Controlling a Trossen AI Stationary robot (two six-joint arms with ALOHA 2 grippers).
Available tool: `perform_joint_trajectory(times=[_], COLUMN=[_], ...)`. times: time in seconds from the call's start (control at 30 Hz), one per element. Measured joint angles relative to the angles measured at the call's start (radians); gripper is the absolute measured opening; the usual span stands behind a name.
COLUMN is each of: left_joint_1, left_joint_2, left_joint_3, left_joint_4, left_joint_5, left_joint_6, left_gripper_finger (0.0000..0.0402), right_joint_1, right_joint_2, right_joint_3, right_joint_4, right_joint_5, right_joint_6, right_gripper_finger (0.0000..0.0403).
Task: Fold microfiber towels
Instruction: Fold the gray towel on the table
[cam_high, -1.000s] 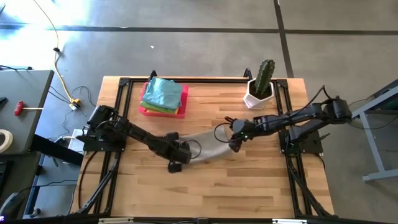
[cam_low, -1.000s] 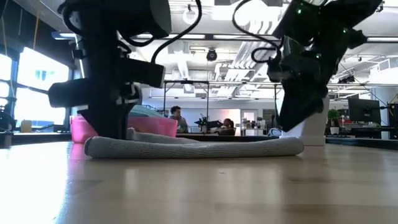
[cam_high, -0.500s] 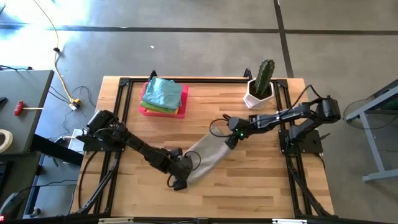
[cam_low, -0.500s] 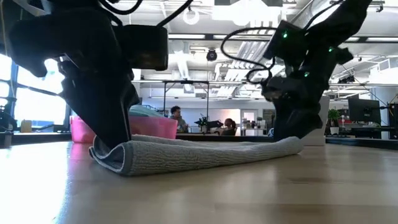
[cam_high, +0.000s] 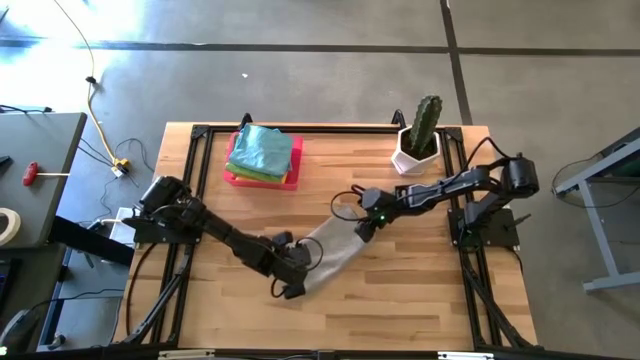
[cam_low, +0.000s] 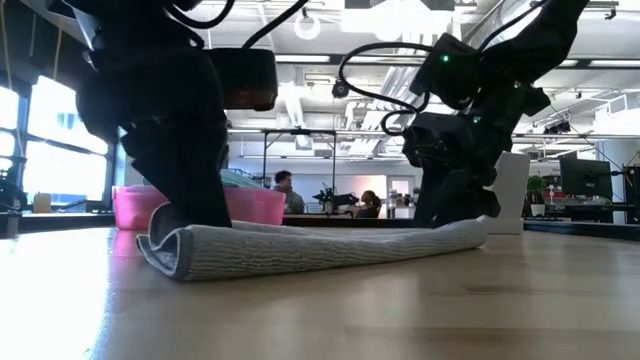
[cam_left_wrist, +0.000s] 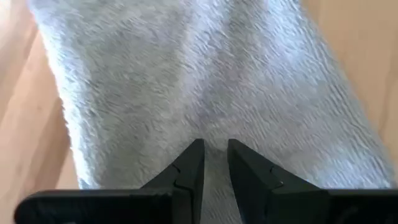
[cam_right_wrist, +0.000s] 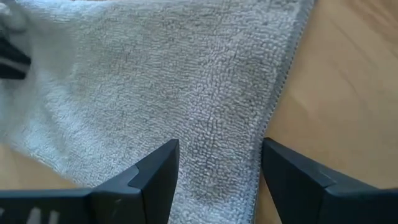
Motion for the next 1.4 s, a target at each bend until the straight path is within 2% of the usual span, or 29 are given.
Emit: perform_joint_trajectory(times=[0.2,0.33,0.47,0.63,0.9,1.13,1.27,1.4], left_joint_1=[0.012,0.012,0.001,-0.021,-0.023,-0.021,-0.027,-0.028], left_joint_2=[-0.001,-0.001,-0.002,-0.003,0.025,0.075,0.077,0.077], left_joint_3=[0.001,0.001,0.001,0.002,0.005,0.009,0.007,0.006], left_joint_4=[-0.005,-0.017,-0.041,-0.056,-0.016,0.055,0.060,0.062], left_joint_5=[-0.004,0.048,0.087,0.076,0.052,0.025,0.006,0.010], left_joint_6=[-0.008,-0.008,-0.026,-0.050,-0.075,-0.064,-0.067,-0.067], left_gripper_finger=[0.0062,0.0062,0.0062,0.0062,0.0062,0.0062,0.0062,0.0062], right_joint_1=[0.018,0.012,0.004,0.005,0.049,0.061,0.062,0.062], right_joint_2=[0.001,-0.003,-0.003,-0.003,0.021,0.029,0.029,0.030], right_joint_3=[0.000,0.001,0.003,0.035,0.032,0.029,0.029,0.029], right_joint_4=[0.004,-0.019,-0.023,-0.083,-0.062,-0.021,-0.016,-0.016], right_joint_5=[-0.003,-0.006,-0.016,-0.018,0.018,0.037,0.035,0.035], right_joint_6=[0.003,-0.018,-0.048,-0.102,0.048,0.108,0.107,0.107], right_gripper_finger=[0.0197,0.0186,0.0189,0.0201,0.0207,0.0205,0.0189,0.0151])
